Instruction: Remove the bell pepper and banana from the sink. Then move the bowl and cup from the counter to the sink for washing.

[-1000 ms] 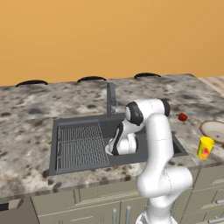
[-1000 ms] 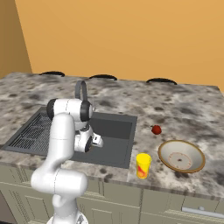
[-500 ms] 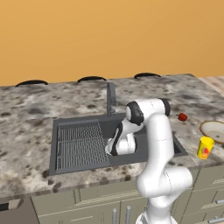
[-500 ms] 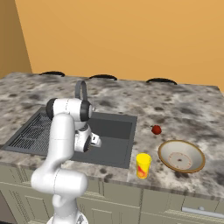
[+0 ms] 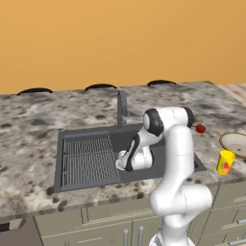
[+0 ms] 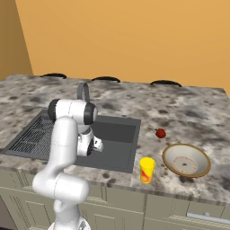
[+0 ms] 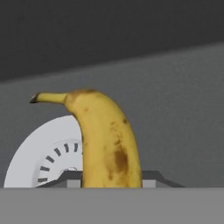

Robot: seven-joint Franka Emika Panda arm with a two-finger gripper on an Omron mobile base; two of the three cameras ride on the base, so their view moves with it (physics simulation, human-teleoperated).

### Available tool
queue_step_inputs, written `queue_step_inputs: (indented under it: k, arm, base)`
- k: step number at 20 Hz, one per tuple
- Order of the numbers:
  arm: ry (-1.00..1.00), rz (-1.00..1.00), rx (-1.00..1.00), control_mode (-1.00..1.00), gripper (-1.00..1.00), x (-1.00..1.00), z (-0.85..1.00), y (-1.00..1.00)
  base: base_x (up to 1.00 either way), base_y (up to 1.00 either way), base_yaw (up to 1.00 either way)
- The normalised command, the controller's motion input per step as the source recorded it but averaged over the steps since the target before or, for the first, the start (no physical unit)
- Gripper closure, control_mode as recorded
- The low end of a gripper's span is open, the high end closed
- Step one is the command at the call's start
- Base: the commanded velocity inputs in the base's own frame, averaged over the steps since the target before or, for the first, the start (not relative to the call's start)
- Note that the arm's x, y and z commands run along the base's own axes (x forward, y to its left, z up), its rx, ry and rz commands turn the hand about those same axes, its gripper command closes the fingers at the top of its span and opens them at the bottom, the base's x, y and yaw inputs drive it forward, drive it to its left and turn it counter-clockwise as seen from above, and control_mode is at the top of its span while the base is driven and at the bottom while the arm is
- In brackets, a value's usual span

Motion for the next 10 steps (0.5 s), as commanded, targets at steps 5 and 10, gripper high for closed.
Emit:
queue_step_inputs:
  k: [5,10]
  arm:
    - [0.00,0.00,0.00,-1.00,1.00,-0.02,0.25,-0.19]
    - [0.00,0.01,0.00,-1.00,1.00,-0.06,0.29,-0.13]
  base:
    - [0.00,0.00,0.00]
    - [0.00,0.00,0.00]
